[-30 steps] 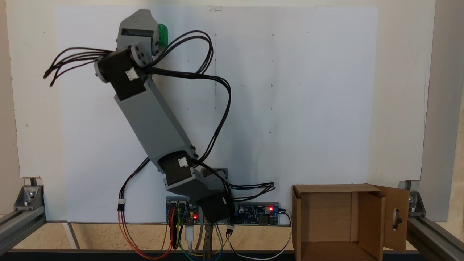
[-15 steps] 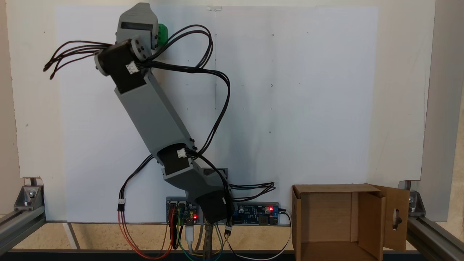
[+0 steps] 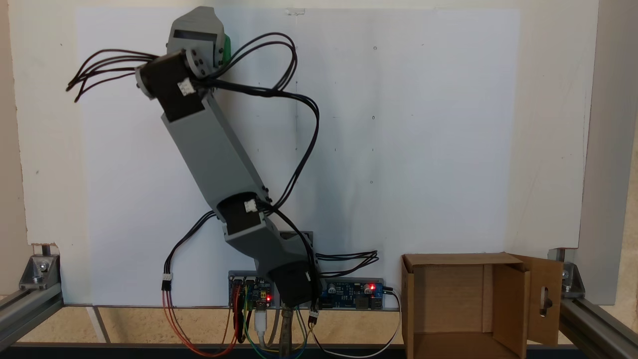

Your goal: Grasp a green dice and put it in the bin.

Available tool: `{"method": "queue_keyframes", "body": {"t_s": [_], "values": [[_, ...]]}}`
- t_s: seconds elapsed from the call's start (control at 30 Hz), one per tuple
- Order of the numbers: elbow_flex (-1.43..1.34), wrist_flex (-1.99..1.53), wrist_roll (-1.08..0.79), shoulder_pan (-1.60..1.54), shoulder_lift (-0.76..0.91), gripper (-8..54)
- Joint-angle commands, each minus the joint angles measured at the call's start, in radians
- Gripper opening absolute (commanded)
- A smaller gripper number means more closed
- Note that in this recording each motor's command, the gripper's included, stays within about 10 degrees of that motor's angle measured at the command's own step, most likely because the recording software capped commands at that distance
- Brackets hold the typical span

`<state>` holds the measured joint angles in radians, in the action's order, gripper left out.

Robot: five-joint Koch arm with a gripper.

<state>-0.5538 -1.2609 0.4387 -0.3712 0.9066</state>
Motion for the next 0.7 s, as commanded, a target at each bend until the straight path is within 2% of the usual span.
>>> {"method": "queue_keyframes", "body": {"t_s": [0.0, 0.67], "values": [[0.054, 0.003, 0.064, -0.009, -0.002, 43.4], [0.054, 0.11, 0.064, -0.054, -0.187, 43.2]]}}
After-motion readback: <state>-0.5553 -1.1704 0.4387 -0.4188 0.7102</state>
